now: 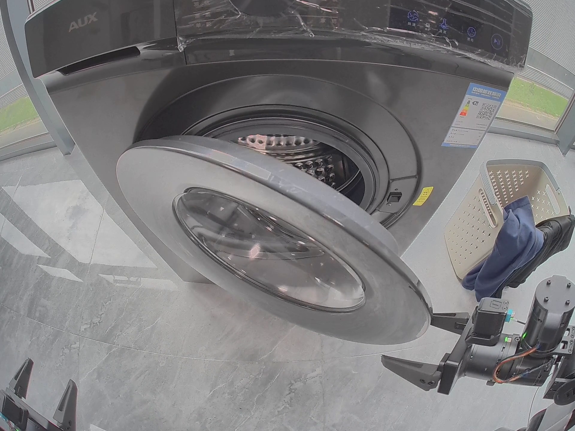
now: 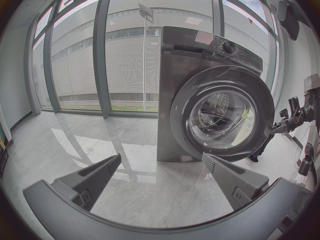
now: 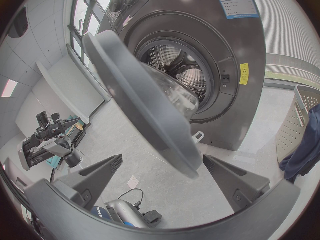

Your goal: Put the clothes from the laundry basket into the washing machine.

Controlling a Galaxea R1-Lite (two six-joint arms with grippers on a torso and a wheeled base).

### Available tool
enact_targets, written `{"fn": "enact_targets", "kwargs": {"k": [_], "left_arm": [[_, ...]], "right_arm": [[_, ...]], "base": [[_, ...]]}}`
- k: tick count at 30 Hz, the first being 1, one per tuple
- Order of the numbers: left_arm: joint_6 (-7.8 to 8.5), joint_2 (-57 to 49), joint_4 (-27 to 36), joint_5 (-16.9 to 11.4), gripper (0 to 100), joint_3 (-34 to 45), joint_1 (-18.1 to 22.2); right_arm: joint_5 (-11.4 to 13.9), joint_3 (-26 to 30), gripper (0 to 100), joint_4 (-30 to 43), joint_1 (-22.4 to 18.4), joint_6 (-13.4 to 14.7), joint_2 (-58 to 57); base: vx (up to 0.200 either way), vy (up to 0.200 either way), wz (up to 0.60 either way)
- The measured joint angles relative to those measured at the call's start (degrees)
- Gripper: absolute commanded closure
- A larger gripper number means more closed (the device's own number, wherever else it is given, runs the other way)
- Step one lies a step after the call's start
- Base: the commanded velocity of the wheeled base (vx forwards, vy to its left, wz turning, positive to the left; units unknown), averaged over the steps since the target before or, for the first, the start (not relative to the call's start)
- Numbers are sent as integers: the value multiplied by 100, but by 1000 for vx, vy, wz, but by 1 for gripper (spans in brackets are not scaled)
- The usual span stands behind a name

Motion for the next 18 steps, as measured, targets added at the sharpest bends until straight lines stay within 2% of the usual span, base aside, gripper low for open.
{"fn": "enact_targets", "kwargs": {"k": [4,9,18], "left_arm": [[-2,0,0,0,0,0,0],[0,2,2,-2,0,0,2],[-2,2,0,0,0,0,-2]], "right_arm": [[-9,-20,0,-2,-96,-16,-6],[-6,-79,0,-2,-450,-46,7],[-1,-157,0,-7,-610,-57,11]], "base": [[0,200,0],[0,200,0],[0,0,0]]}}
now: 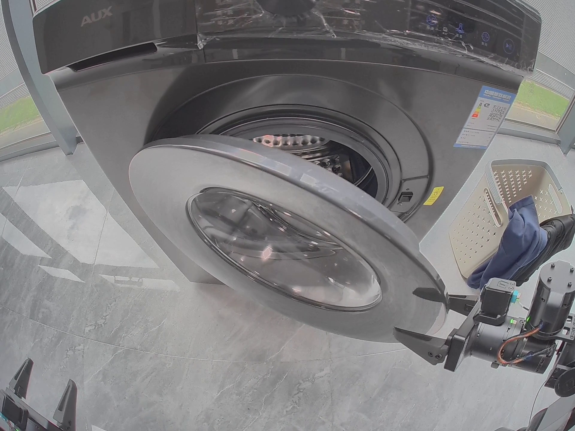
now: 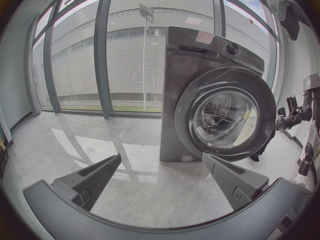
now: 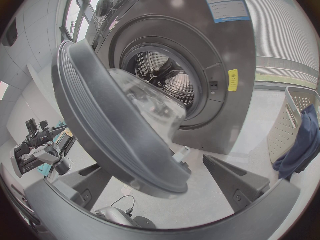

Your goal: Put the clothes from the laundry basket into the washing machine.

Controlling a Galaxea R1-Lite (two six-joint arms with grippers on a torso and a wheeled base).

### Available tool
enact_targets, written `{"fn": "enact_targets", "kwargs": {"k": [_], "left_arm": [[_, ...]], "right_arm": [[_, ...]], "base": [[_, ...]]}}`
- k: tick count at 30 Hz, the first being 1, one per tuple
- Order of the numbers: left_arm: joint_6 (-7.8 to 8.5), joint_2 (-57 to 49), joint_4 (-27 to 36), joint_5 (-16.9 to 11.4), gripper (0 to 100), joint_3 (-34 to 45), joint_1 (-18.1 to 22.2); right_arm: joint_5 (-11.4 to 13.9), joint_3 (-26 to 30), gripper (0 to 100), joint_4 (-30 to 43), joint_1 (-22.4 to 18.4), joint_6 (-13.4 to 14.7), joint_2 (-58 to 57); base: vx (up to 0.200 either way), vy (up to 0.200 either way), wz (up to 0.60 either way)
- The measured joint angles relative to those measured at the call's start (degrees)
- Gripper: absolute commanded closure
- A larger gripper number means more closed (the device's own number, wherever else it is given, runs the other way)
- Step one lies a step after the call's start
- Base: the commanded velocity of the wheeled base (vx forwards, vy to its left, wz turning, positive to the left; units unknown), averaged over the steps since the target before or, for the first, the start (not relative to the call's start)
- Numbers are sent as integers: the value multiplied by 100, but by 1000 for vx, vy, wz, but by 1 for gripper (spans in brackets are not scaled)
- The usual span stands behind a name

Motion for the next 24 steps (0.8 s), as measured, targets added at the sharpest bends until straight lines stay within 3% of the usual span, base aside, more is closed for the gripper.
{"fn": "enact_targets", "kwargs": {"k": [13,18,24], "left_arm": [[0,0,2,0,0,0,2],[0,0,2,-2,0,0,2],[2,0,0,0,0,0,0]], "right_arm": [[-10,329,0,18,625,9,-20],[-13,375,0,11,658,11,-100],[-158,122,0,0,489,27,-85]], "base": [[0,0,0],[0,0,0],[-200,0,0]]}}
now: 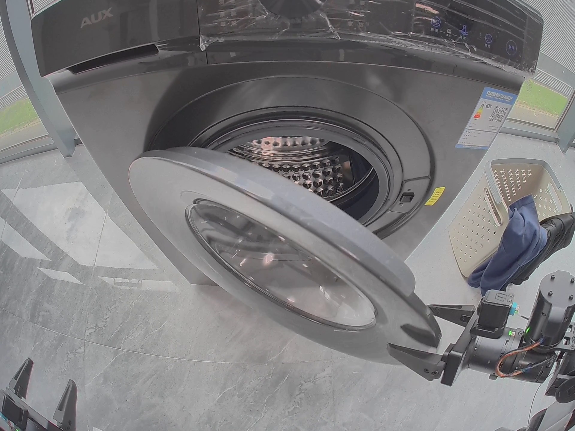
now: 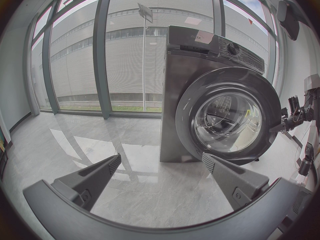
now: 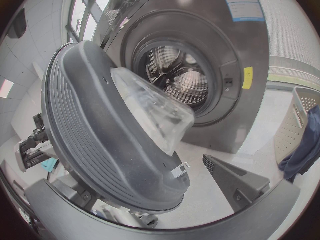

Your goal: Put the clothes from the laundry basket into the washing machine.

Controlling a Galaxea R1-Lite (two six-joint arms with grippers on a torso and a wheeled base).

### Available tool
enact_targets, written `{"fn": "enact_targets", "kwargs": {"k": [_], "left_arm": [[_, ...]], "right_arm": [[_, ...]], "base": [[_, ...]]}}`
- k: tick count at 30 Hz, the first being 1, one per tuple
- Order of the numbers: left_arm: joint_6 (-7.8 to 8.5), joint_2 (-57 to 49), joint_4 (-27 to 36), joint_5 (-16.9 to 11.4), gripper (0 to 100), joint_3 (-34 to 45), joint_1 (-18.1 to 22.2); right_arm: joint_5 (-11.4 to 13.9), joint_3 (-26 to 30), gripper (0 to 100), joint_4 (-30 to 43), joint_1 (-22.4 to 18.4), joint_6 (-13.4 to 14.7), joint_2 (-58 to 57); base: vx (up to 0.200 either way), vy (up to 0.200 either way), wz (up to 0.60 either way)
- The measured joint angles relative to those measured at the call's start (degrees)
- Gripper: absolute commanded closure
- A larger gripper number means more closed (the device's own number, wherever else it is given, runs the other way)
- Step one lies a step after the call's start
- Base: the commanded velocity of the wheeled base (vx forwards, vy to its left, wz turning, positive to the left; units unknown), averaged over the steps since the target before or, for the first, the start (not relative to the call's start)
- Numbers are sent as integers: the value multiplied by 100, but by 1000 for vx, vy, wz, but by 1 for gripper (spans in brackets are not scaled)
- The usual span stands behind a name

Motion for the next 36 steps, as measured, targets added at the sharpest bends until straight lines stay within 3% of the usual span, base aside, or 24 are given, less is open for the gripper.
{"fn": "enact_targets", "kwargs": {"k": [8,13,22,27,36], "left_arm": [[0,0,2,0,0,0,2],[-2,0,2,0,0,0,2],[-2,-2,2,0,0,0,2],[-2,-2,2,-2,0,0,2],[0,0,2,0,0,0,2]], "right_arm": [[-43,-99,0,0,151,28,121],[-55,-72,0,-1,510,127,145],[-65,477,0,11,523,89,73],[-68,739,0,166,234,4,13],[-54,783,0,185,-784,-202,55]], "base": [[0,0,0],[0,0,0],[0,0,0],[0,0,0],[0,0,0]]}}
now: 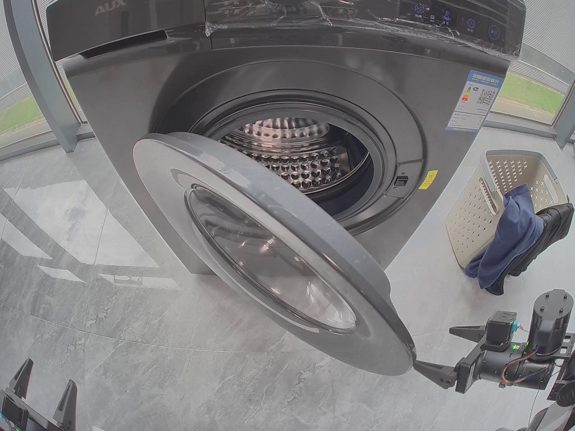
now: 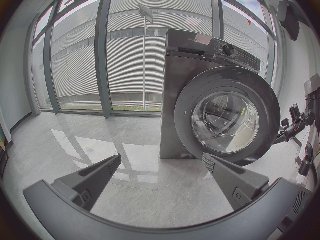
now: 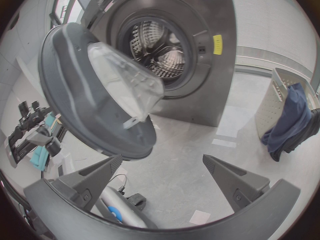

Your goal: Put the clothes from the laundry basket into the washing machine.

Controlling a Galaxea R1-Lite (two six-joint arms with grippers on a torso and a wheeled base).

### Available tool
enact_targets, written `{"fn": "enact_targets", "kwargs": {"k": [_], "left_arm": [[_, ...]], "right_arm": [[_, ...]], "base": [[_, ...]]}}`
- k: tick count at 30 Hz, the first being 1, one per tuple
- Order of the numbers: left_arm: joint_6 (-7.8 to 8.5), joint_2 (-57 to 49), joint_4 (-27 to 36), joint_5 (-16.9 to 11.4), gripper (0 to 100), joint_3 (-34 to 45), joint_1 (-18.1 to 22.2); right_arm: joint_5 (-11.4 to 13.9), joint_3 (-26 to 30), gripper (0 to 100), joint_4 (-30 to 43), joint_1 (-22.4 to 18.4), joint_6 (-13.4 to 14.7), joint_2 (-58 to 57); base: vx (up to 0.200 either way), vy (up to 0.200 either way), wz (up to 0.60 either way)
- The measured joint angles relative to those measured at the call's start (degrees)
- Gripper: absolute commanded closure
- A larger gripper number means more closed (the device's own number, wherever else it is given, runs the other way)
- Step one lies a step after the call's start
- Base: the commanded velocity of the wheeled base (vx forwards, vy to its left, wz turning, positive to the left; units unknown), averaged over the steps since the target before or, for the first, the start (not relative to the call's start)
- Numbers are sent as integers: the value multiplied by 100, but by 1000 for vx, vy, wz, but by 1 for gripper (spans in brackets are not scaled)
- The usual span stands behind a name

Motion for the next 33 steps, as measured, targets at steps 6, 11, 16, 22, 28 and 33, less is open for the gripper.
{"fn": "enact_targets", "kwargs": {"k": [6,11,16,22,28,33], "left_arm": [[-2,0,0,-2,0,0,0],[-2,0,0,0,0,0,0],[0,-2,0,0,0,0,0],[0,0,-2,0,0,0,0],[-2,0,-2,0,0,0,0],[2,0,0,-2,0,0,0]], "right_arm": [[-94,-502,0,-156,-366,63,239],[-300,-728,0,-389,-82,279,419],[-484,-686,0,-479,577,477,545],[-478,-367,0,-525,1301,540,588],[-580,-460,0,-552,1298,553,590],[-925,-1036,0,-555,959,591,719]], "base": [[0,0,0],[0,0,0],[0,0,0],[0,0,0],[-33,0,0],[-200,0,0]]}}
